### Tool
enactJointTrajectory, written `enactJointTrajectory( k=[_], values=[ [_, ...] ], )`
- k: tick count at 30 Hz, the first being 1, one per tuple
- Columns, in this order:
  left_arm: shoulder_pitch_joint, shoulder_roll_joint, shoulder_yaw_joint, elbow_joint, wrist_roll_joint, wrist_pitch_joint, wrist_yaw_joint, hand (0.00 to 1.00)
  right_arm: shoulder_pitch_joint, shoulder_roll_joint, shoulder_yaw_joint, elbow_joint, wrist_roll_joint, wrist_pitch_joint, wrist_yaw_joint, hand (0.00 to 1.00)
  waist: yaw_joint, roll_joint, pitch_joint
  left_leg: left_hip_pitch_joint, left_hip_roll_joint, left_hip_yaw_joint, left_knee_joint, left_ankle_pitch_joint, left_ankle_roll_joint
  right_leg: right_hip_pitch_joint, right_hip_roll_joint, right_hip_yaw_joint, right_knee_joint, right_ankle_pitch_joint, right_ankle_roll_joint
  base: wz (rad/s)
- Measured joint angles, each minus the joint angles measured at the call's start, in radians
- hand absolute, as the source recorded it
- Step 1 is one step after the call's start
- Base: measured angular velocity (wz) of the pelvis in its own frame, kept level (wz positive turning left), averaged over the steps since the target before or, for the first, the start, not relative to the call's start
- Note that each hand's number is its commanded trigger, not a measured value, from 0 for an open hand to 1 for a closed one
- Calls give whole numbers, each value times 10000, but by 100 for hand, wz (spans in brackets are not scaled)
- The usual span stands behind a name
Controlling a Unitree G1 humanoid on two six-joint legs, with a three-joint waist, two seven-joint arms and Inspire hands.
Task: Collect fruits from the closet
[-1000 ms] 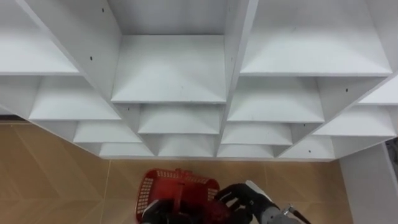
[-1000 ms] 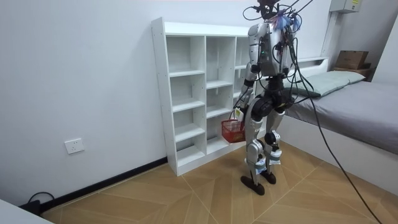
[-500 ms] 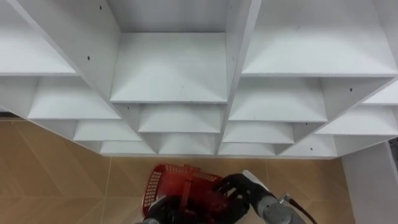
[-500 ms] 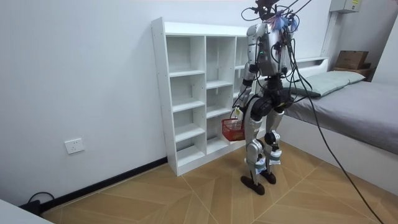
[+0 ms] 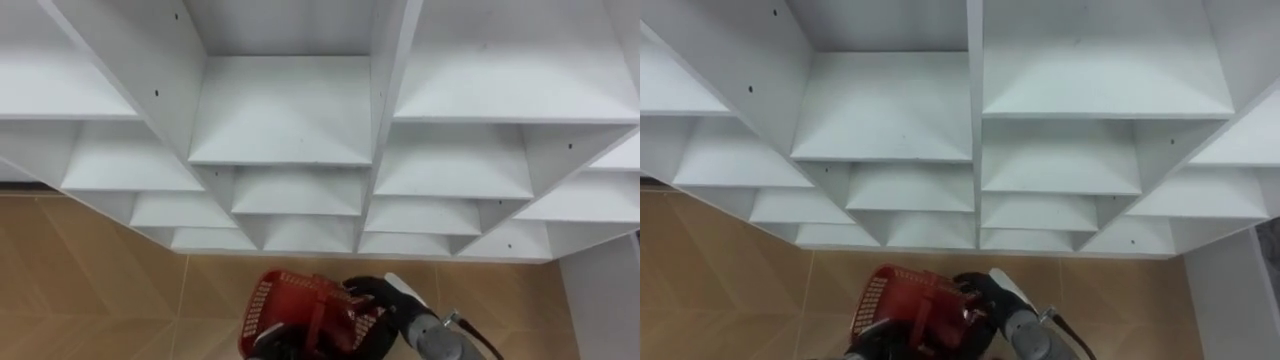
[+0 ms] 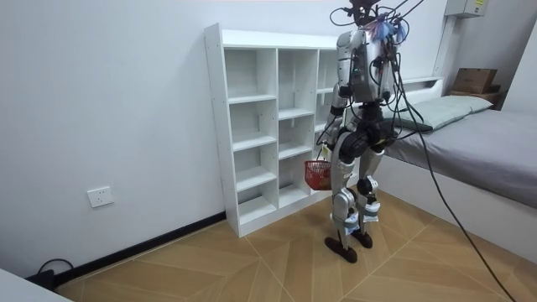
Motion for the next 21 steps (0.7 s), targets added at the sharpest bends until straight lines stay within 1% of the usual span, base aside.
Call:
enactJointTrajectory(
  k=[4,8,13,14,16,18,20,21],
  values=[
    [-24,54,1,-1,50,40,-165,100,0,-18,94,1,-57,1,-71,0,-31,32,-7,-3,-1,0,42,0,0,23,-7,-9,46,-1,0,1],
    [-89,95,-25,-1,58,40,-531,100,17,-59,173,41,-375,-38,-194,0,-55,110,24,24,-2,-3,135,-1,-1,137,-6,-24,-12,7,11,2],
    [-131,192,-303,-10,59,34,-792,100,8,-70,330,599,-353,-101,-277,0,-71,132,32,203,-3,2,110,-1,-1,328,-6,-38,-51,4,13,0],
    [-131,261,-387,-11,63,34,-859,100,14,-105,359,702,-370,-107,-251,0,-91,126,34,268,-3,10,86,-2,-2,373,-6,-21,-52,-3,17,0],
    [-132,295,-387,-19,63,25,-978,100,19,-260,362,687,-397,-128,-194,0,-130,119,38,291,-3,12,77,-2,-2,382,-4,-15,-49,-4,17,0],
    [-100,355,-389,-19,76,24,-1022,100,24,-327,363,688,-547,-165,-155,0,-243,89,56,396,-3,5,50,-2,-2,473,-3,-17,-58,-6,18,0],
    [-87,473,-368,-61,366,15,-1053,100,42,-459,354,688,-626,-202,-94,0,-269,25,64,591,-13,22,-32,-2,-2,585,-16,0,-56,-48,20,-4],
    [-86,518,-362,-82,492,3,-1066,100,48,-459,355,688,-664,-203,-97,0,-264,8,60,621,-13,27,-38,-2,-2,611,-18,-1,-49,-61,23,0]
  ],
)
